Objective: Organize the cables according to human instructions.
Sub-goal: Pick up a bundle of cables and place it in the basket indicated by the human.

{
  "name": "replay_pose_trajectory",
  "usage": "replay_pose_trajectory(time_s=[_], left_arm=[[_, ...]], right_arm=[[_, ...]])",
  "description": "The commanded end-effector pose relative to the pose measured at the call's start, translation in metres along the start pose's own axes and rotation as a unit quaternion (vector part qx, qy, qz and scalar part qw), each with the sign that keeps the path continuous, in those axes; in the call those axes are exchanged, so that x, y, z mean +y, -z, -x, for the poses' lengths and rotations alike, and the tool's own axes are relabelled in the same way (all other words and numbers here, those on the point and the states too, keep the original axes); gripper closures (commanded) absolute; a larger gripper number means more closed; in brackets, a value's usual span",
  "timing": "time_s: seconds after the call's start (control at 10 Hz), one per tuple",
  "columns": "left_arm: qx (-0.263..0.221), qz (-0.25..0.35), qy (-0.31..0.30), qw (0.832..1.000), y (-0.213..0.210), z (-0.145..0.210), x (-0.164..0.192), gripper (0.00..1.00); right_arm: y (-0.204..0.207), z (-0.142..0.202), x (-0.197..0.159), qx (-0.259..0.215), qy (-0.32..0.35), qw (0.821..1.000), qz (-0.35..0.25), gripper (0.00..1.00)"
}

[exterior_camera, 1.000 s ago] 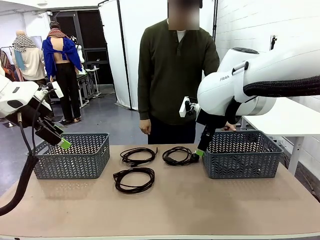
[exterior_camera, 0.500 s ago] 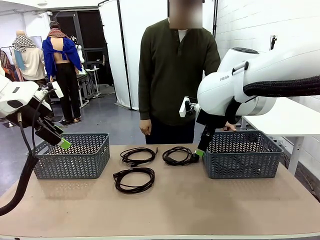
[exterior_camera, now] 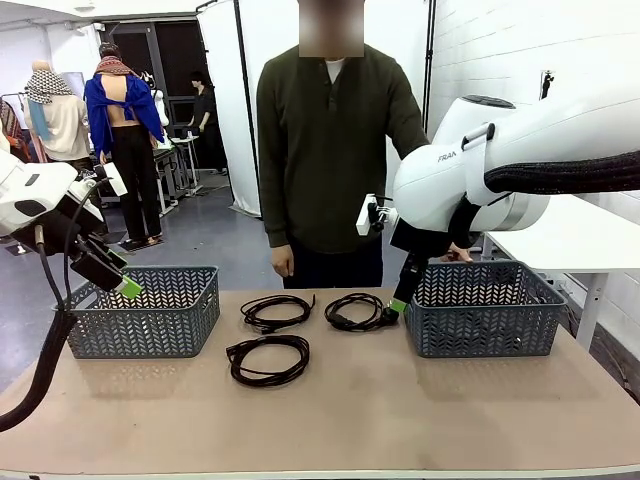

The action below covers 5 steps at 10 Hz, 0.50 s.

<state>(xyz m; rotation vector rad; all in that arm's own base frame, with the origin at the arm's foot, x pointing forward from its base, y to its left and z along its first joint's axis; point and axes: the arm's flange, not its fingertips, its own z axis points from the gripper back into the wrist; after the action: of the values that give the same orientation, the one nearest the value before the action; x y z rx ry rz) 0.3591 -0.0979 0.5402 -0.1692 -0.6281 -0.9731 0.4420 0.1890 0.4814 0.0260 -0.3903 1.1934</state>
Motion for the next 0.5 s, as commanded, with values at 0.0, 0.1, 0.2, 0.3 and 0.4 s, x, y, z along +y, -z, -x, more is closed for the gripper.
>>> replay_pose_trajectory(time_s=[0.0, 0.1, 0.2, 0.3, 0.4], left_arm=[[-0.012, 0.001, 0.002, 1.0, 0.002, 0.002, 0.001, 0.0], [-0.012, 0.001, 0.002, 1.0, 0.002, 0.002, 0.001, 0.0], [-0.012, 0.001, 0.002, 1.0, 0.002, 0.002, 0.001, 0.0], [-0.012, 0.001, 0.002, 1.0, 0.002, 0.002, 0.001, 0.0], [-0.012, 0.001, 0.002, 1.0, 0.002, 0.002, 0.001, 0.0]], right_arm=[[0.013, -0.021, -0.021, 0.006, -0.056, 0.998, -0.017, 0.0], [0.019, -0.031, -0.032, 0.01, -0.08, 0.996, -0.035, 0.0], [0.026, -0.04, -0.042, 0.022, -0.104, 0.994, -0.024, 0.0], [0.035, -0.047, -0.052, 0.038, -0.124, 0.991, -0.025, 0.0], [0.045, -0.054, -0.065, 0.046, -0.149, 0.987, -0.028, 0.0]])
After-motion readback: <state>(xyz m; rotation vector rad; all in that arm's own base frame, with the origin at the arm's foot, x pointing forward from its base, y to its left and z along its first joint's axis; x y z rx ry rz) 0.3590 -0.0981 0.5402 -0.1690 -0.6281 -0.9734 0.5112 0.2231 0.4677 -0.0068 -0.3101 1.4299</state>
